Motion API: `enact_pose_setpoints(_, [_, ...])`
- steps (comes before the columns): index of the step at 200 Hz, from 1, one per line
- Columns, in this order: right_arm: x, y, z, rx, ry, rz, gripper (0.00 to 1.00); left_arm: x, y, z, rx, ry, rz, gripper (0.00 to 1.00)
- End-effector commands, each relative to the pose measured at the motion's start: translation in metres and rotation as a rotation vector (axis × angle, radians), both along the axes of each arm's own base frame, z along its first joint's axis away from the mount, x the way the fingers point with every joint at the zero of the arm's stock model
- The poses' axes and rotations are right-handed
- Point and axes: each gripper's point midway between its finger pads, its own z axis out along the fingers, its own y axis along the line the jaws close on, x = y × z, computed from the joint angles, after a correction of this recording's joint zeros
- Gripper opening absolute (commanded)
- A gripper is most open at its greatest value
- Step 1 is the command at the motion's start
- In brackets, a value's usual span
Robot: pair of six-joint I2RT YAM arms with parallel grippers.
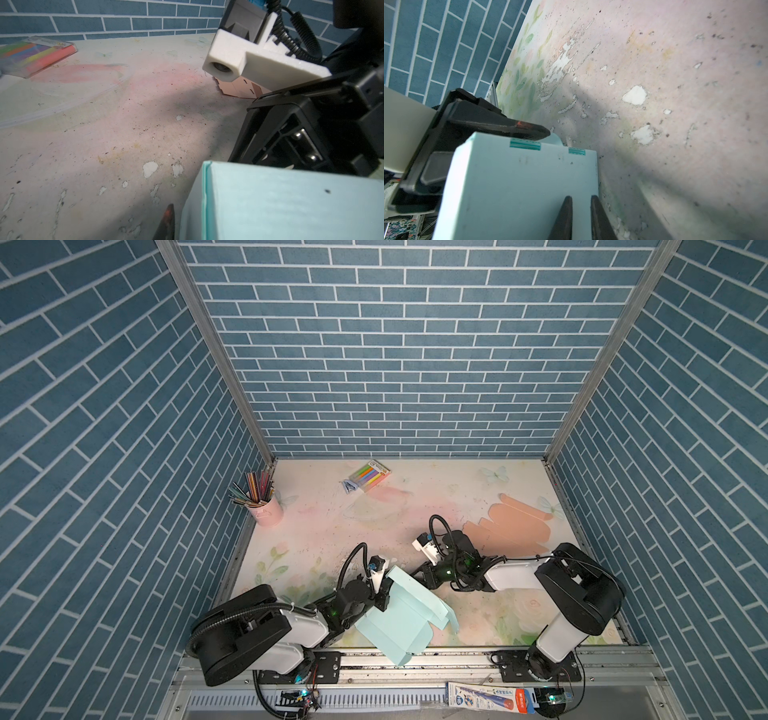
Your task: Fold the paper box
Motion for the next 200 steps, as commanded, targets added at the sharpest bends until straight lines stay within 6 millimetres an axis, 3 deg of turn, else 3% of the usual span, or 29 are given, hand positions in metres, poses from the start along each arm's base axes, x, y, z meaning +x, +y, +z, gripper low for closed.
enact_pose_setpoints(1, [0.002,0.001,0.014,0.023,-0.027,0.001,0.19,0.003,0.003,0.0,0.023,-0.007,0.019,0.18])
enact_pose_setpoints(41, [0.003,0.003,0.019,0.032,-0.031,0.002,0.18,0.002,0.005,-0.002,0.028,0.0,0.019,0.12])
enact_pose_setpoints(91, [0.003,0.002,0.022,0.03,-0.039,0.0,0.18,0.002,0.006,-0.002,0.031,0.004,0.025,0.24])
enact_pose_setpoints(200, [0.009,0.004,0.029,0.039,-0.052,-0.006,0.18,0.0,0.017,0.004,0.028,-0.011,0.056,0.21])
